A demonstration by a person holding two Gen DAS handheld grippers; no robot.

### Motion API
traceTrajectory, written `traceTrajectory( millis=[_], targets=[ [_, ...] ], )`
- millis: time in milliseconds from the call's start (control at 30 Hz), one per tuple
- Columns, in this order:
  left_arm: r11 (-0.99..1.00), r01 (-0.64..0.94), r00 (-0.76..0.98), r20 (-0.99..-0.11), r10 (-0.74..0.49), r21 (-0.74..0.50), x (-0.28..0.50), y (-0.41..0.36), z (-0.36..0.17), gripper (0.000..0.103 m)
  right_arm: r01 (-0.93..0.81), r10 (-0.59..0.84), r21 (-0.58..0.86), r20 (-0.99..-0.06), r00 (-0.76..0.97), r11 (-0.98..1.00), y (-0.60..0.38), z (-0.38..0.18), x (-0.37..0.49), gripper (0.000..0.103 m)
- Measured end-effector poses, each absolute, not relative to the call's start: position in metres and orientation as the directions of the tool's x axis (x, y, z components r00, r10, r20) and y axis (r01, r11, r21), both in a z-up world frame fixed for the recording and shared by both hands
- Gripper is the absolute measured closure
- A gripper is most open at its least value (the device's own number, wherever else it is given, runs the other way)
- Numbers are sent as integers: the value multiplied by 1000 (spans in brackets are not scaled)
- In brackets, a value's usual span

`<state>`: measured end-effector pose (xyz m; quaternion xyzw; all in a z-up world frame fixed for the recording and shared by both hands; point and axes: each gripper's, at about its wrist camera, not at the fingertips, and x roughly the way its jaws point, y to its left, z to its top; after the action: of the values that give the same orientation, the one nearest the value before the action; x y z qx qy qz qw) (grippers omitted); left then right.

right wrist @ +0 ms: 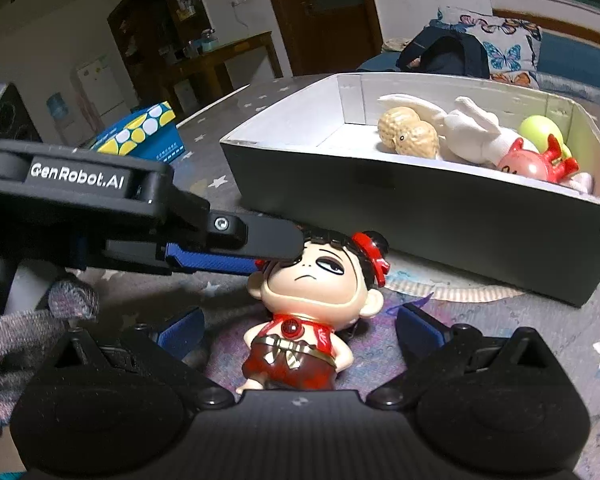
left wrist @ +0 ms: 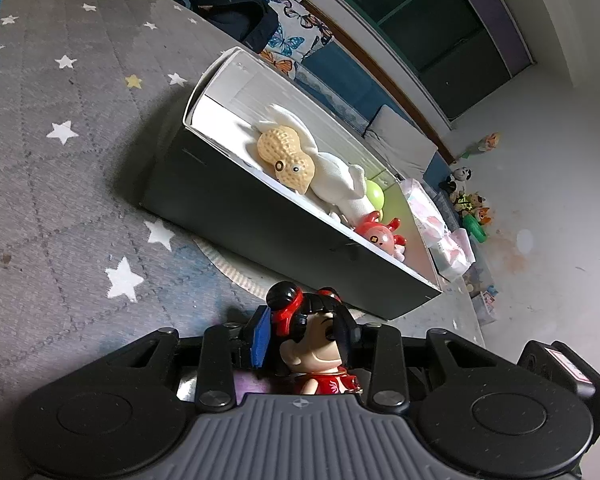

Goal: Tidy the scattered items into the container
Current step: 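Lift the red-haired doll with the right gripper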

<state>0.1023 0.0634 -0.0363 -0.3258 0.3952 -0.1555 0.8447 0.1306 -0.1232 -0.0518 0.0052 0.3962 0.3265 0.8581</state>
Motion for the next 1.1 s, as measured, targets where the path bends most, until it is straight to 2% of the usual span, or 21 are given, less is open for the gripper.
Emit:
traceTrajectory(
  millis=[1100],
  targets=[
    [727,-3,630,-566,-531,-686,104,65,-38,64,-571,518,168,-669,532,803,-109,-59,124,0]
  ],
)
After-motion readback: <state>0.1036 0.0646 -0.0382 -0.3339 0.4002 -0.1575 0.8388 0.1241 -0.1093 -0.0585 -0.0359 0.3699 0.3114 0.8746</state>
